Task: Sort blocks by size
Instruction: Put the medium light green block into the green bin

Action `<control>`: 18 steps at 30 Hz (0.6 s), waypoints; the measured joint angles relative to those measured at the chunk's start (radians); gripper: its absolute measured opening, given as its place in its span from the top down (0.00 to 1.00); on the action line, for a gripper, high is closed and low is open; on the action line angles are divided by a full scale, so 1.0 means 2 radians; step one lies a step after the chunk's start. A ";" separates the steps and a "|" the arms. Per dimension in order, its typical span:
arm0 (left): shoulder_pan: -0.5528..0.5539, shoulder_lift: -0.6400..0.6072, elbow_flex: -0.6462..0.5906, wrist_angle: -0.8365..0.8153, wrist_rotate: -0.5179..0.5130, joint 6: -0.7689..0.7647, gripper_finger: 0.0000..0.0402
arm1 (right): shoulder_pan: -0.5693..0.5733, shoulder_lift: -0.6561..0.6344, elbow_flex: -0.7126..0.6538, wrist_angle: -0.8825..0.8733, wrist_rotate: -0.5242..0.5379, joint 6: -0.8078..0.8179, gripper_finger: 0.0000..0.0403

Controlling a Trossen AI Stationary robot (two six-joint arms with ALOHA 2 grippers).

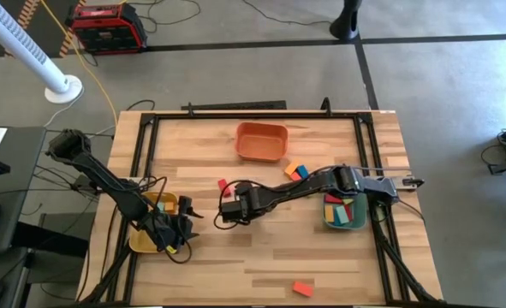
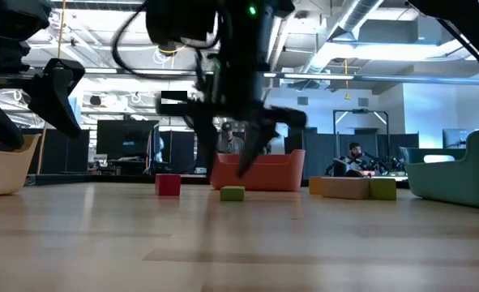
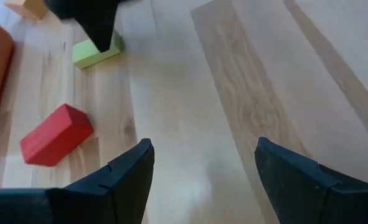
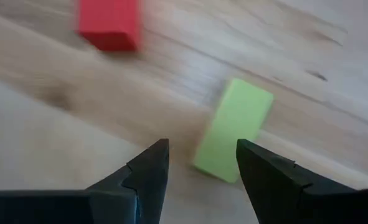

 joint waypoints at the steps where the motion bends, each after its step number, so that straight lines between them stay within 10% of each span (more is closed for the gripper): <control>1: 0.000 0.000 0.000 0.000 0.002 0.004 0.33 | 0.000 0.001 -0.006 -0.004 0.000 0.012 0.44; 18: 0.000 0.000 0.000 0.013 0.034 0.045 0.33 | 0.005 -0.004 -0.062 0.066 -0.012 0.053 0.44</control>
